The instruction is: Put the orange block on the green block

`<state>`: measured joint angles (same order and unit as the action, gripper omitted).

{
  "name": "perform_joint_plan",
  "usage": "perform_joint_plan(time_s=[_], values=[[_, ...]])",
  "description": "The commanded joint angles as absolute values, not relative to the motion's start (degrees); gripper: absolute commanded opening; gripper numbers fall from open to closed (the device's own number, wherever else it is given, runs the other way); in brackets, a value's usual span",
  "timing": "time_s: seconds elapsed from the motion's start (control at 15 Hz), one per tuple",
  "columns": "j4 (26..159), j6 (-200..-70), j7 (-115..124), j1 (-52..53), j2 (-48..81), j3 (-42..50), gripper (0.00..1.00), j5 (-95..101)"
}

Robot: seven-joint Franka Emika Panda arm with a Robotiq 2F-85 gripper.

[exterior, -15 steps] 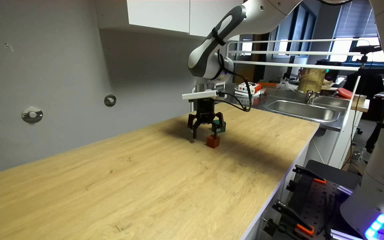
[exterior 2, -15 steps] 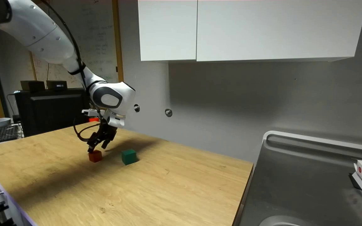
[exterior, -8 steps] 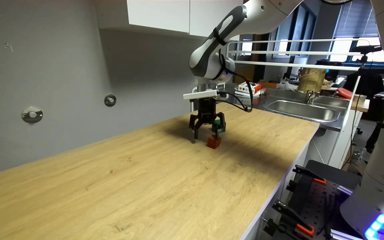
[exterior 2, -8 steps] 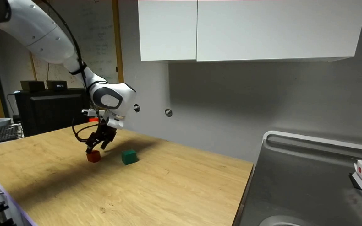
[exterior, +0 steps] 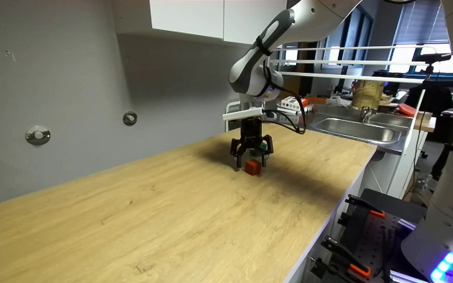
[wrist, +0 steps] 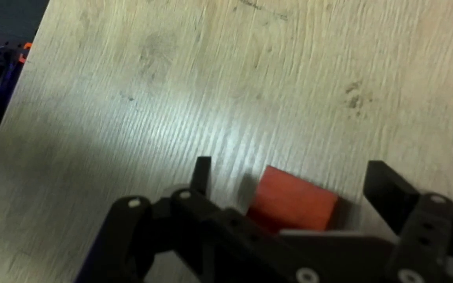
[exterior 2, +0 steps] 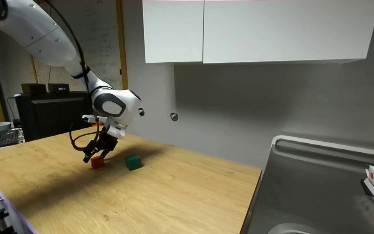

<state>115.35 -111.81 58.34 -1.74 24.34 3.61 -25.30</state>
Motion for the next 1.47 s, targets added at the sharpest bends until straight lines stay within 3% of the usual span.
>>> perform_joint_plan(time_s=[0.0, 0.27, 0.67, 1.07, 1.13, 1.27, 1.4], values=[[116.58, -110.24, 59.20, -1.81, 22.72, 4.05, 0.75, -25.87], [116.46, -109.86, 59.21, -1.76, 22.97, 4.29, 0.42, -25.71], [114.95, -113.15, 58.80, -1.86, 22.09, 5.56, 0.01, -23.59], [113.02, -115.62, 57.73, -2.09, 18.87, 6.49, 0.03, -21.38], [113.22, -116.54, 57.85, -1.78, 18.32, 6.60, 0.27, -20.34], [114.29, -119.53, 57.87, -0.73, 17.27, 6.83, 0.28, -16.12], [115.59, -122.74, 58.13, -0.01, 16.25, 6.66, 0.41, -12.78]])
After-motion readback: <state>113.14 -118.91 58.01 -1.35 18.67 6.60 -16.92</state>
